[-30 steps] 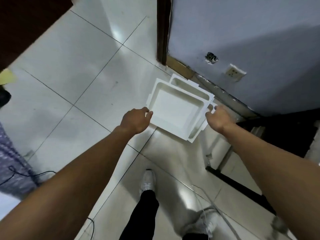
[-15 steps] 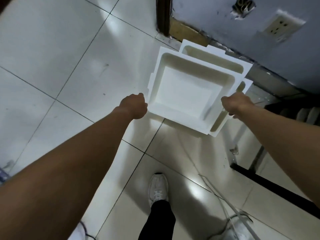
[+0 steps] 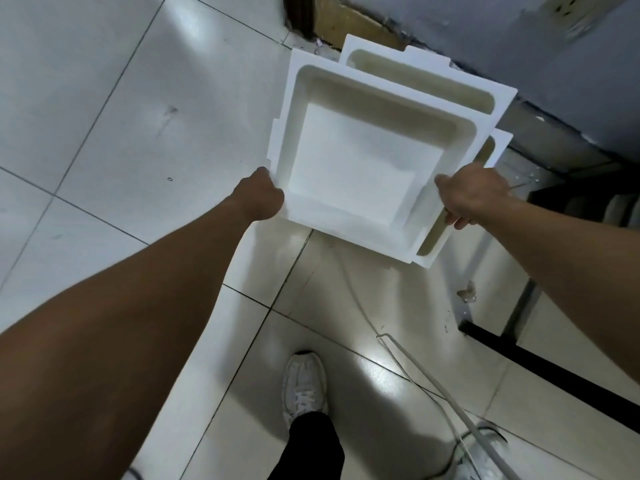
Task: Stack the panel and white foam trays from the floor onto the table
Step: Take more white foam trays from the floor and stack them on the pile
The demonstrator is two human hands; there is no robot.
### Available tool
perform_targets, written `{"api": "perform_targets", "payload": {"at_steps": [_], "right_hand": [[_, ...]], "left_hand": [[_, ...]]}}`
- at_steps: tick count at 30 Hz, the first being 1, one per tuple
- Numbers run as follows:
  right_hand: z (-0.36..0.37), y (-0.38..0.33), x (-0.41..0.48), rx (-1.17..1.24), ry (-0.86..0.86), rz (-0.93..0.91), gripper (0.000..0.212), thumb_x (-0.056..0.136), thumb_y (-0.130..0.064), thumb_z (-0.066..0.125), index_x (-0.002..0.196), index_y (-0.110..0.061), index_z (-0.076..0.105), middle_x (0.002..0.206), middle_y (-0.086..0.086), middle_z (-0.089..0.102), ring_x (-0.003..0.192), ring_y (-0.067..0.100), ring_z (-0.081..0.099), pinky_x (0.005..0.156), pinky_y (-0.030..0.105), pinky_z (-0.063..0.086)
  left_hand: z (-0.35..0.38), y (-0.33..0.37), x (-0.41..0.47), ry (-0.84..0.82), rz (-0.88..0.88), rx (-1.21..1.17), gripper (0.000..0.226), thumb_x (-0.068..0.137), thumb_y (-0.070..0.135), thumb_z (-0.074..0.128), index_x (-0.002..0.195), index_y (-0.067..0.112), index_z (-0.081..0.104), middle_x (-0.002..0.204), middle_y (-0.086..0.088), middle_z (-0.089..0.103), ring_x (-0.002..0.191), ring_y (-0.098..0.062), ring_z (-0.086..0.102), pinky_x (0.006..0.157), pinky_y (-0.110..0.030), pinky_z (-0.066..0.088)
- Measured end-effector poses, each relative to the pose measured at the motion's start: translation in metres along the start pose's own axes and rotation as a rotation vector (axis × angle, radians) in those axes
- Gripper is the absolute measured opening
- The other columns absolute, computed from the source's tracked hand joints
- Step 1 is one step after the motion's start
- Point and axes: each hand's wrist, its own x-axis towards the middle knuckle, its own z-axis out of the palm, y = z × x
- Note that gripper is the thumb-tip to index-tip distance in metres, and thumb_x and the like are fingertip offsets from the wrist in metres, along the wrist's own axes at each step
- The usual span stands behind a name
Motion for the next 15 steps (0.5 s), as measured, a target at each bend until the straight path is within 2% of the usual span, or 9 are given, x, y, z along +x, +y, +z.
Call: {"api": "perform_targets", "payload": {"at_steps": [3,5,7,12,15], "right_hand": [[-0.007,0.000,0.000,0.022,-0.057,0.005,0.051,0.099,-0.036,0.039,0.076,-0.003,0.071,0.055,0.006,0.071,0.056,0.022,0.072,0.058,0.029,0.053],[-0.013,-0.001,-0.005,0.023,-0.080,0.002,0.049,0.098,-0.035,0.040,0.077,-0.002,0.071,0.055,0.006,0.071,0.055,0.021,0.072,0.055,0.028,0.052],[-0.018,-0.001,-0.008,0.026,-0.088,0.005,0.048,0.097,-0.036,0.042,0.078,-0.002,0.070,0.055,0.006,0.071,0.055,0.021,0.072,0.055,0.028,0.052],[-0.047,0.001,-0.021,0.038,-0.089,0.016,0.052,0.099,-0.040,0.041,0.079,-0.003,0.070,0.055,0.005,0.071,0.054,0.021,0.071,0.053,0.027,0.050],[-0.069,0.003,-0.040,0.033,-0.086,0.020,0.054,0.100,-0.040,0.039,0.077,-0.003,0.071,0.054,0.004,0.070,0.053,0.020,0.071,0.056,0.028,0.053]], "left_hand": [[-0.002,0.003,-0.006,0.099,0.029,-0.046,0.035,0.092,0.016,0.046,0.126,0.007,0.049,0.118,-0.017,0.061,0.106,-0.036,0.055,0.085,-0.037,0.045],[-0.006,0.006,-0.013,0.171,0.041,-0.031,0.035,0.093,0.016,0.048,0.127,0.007,0.048,0.116,-0.017,0.062,0.104,-0.038,0.056,0.083,-0.037,0.043],[-0.011,0.009,-0.021,0.220,0.044,-0.016,0.030,0.097,0.018,0.049,0.124,0.006,0.048,0.112,-0.019,0.062,0.098,-0.037,0.055,0.077,-0.033,0.037],[-0.029,0.023,-0.059,0.250,0.104,0.035,0.034,0.102,0.016,0.042,0.133,0.003,0.038,0.113,-0.025,0.063,0.101,-0.044,0.059,0.075,-0.035,0.035],[-0.054,0.035,-0.083,0.275,0.150,0.106,0.032,0.100,0.011,0.041,0.130,0.001,0.037,0.106,-0.023,0.064,0.087,-0.041,0.058,0.071,-0.034,0.034]]}}
